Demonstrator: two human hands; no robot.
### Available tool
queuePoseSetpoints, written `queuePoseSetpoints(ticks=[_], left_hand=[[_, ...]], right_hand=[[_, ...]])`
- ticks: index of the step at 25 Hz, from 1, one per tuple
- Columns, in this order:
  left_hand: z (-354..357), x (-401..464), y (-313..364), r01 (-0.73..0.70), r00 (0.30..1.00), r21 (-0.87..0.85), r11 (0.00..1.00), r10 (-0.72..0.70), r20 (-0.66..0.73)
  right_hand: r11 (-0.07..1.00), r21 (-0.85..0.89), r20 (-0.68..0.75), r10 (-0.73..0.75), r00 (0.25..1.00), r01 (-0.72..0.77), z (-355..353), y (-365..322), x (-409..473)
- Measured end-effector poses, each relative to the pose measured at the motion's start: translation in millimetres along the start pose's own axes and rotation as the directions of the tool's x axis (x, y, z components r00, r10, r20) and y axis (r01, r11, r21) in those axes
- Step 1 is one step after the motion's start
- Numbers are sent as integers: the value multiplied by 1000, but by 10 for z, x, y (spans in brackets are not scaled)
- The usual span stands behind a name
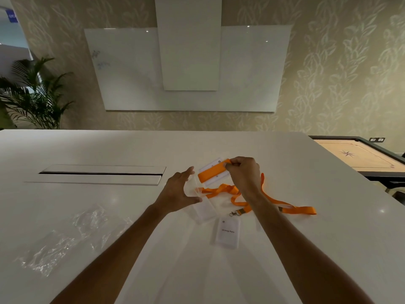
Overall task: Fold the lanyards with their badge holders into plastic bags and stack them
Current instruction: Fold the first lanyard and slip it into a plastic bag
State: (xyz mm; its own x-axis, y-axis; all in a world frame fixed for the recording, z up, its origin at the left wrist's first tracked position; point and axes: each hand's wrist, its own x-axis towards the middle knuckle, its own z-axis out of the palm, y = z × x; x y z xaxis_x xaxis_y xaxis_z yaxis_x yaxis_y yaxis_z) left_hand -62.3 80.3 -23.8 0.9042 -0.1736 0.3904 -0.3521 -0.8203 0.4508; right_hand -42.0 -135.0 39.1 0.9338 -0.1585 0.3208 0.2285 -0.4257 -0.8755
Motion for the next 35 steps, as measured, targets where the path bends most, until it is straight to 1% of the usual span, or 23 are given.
queuePoseSetpoints(ticks=[5, 10, 13, 19, 22, 25, 31, 35], left_hand=[[-9, 27, 116, -27, 998, -24, 999, 26, -65], [-17, 57, 190, -10, 996, -24, 1000, 8, -90], [-10, 63, 219, -14, 994, 1, 1000, 14, -107], [7, 76, 205, -25, 993, 21, 999, 27, -112], [51, 84, 222, -41, 993, 55, 998, 46, -105], [91, 116, 240, -60, 989, 91, 994, 71, -129], [125, 174, 299, -77, 985, 102, 992, 92, -148], [157, 193, 310, -97, 975, 119, 988, 119, -190]], right_hand=[[984, 94, -30, 153, 988, -150, 29, 44, -9], [965, 171, -29, 209, 978, -201, 33, 66, -35], [962, 179, -17, 212, 977, -205, 29, 61, -58], [971, 132, 1, 201, 979, -200, 22, 75, -92], [978, 106, 11, 180, 984, -180, 26, 47, -126], [988, 73, 9, 138, 990, -139, 50, 37, -138], [991, 69, 0, 116, 993, -116, 185, 32, -159], [996, 31, 12, 89, 996, -89, 240, -1, -199]])
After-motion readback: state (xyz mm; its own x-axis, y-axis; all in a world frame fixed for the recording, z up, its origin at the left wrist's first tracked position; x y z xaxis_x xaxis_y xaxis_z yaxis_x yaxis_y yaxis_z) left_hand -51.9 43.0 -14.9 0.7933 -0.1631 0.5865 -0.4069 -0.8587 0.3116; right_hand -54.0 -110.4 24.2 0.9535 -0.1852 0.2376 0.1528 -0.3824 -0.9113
